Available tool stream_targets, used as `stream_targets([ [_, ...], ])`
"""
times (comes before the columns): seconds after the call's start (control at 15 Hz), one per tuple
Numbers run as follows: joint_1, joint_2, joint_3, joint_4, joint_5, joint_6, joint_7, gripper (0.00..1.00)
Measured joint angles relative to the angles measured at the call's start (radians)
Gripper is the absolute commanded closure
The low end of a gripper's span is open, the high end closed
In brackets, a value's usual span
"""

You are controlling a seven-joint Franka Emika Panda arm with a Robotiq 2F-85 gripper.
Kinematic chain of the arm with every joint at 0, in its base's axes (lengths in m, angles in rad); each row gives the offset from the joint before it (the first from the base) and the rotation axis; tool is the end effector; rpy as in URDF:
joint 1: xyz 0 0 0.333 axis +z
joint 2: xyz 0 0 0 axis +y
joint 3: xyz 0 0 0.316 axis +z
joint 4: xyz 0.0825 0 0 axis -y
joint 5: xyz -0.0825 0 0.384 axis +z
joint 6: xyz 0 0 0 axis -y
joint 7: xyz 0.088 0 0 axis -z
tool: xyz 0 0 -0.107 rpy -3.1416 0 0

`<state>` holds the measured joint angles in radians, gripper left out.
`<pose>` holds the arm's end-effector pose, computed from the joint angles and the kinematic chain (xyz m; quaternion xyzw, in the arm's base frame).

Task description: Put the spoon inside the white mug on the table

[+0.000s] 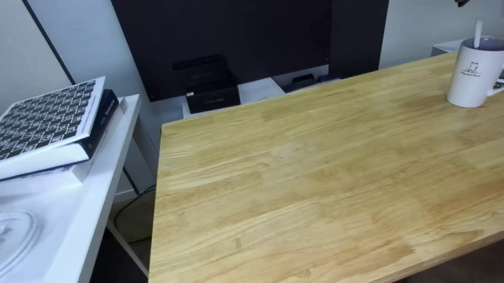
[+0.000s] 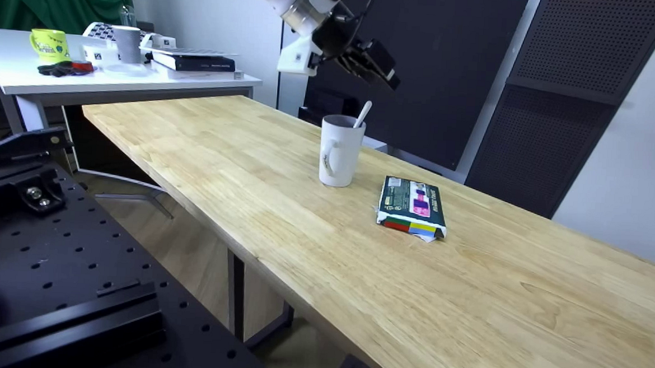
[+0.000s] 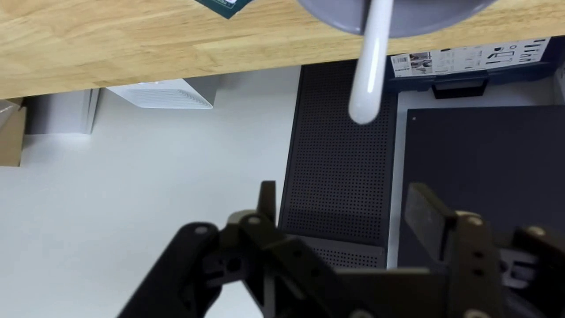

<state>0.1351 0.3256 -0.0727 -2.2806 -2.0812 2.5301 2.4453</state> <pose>0.5107 0.0400 0.1966 0.8582 -0.1945 0.4423 0.1730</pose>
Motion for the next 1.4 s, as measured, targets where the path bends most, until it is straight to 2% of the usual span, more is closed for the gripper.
stream_targets([
  [0.2, -0.072, -0.006, 0.067, 0.037, 0.085, 0.052, -0.094, 0.00],
  [0.33, -0.109, -0.010, 0.090, 0.067, 0.182, 0.139, -0.199, 0.00],
  [0.67, -0.185, -0.001, 0.099, 0.083, 0.551, 0.418, -0.618, 0.00],
  [0.87, -0.220, 0.044, 0.119, 0.051, 0.780, 0.529, -0.882, 0.00],
  [1.0, -0.294, 0.082, 0.214, 0.021, 0.917, 0.542, -1.048, 0.00],
  [1.13, -0.408, 0.123, 0.367, -0.007, 1.055, 0.514, -1.219, 0.00],
  [1.27, -0.514, 0.164, 0.519, -0.019, 1.199, 0.432, -1.384, 0.00],
  [1.4, -0.611, 0.196, 0.666, -0.007, 1.349, 0.296, -1.550, 0.00],
])
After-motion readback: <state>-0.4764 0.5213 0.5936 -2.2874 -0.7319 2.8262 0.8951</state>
